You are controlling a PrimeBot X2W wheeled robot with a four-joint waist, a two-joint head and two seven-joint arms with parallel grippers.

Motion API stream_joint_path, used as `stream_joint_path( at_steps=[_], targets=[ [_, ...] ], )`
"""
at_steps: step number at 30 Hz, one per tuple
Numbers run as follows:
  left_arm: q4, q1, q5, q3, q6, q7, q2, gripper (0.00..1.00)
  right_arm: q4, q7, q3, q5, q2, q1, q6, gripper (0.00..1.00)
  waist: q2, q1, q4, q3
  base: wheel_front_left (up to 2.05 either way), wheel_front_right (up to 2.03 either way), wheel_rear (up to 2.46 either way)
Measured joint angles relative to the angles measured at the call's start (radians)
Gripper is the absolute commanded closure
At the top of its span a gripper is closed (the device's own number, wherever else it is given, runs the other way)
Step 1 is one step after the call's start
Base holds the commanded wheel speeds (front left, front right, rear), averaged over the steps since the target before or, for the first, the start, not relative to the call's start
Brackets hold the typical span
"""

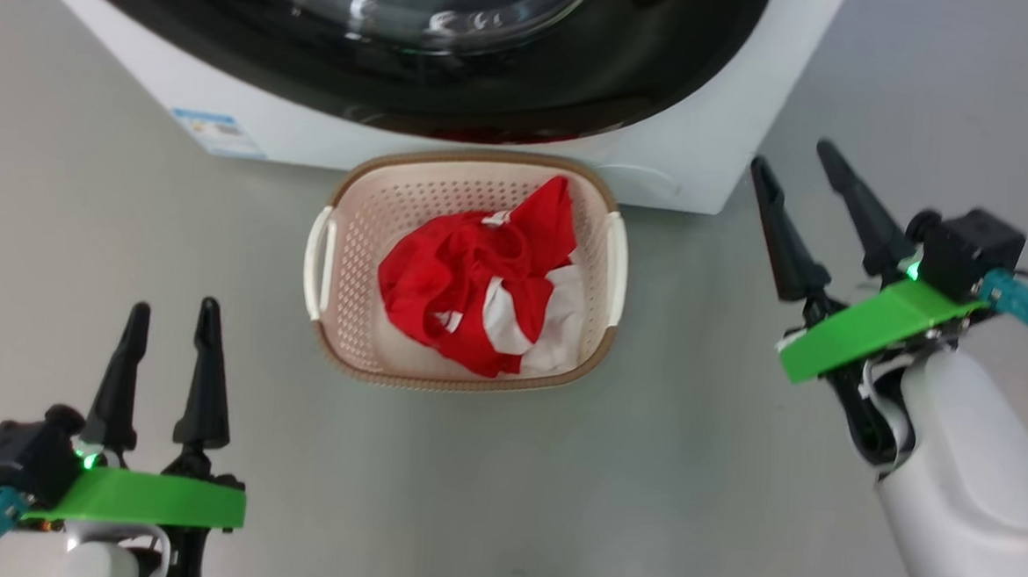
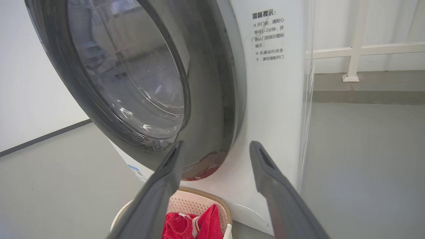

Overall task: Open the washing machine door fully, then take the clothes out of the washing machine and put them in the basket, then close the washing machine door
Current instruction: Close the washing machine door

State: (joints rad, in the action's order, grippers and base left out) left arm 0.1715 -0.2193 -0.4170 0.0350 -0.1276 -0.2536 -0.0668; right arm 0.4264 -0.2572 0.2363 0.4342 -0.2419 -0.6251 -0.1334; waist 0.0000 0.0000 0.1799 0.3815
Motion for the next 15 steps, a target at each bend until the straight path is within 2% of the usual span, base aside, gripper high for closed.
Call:
stream_joint_path(
  at_steps=[15],
  targets=[
    [0.015,0.084,0.0,-0.035,0.0,0.0,-0.03,0.0,-0.031,0.0,-0.028,-0.002,0.018,0.191,0.0,0.0,0.0,0.0,-0.105,-0.105,0.0,0.0,0.0]
  ],
)
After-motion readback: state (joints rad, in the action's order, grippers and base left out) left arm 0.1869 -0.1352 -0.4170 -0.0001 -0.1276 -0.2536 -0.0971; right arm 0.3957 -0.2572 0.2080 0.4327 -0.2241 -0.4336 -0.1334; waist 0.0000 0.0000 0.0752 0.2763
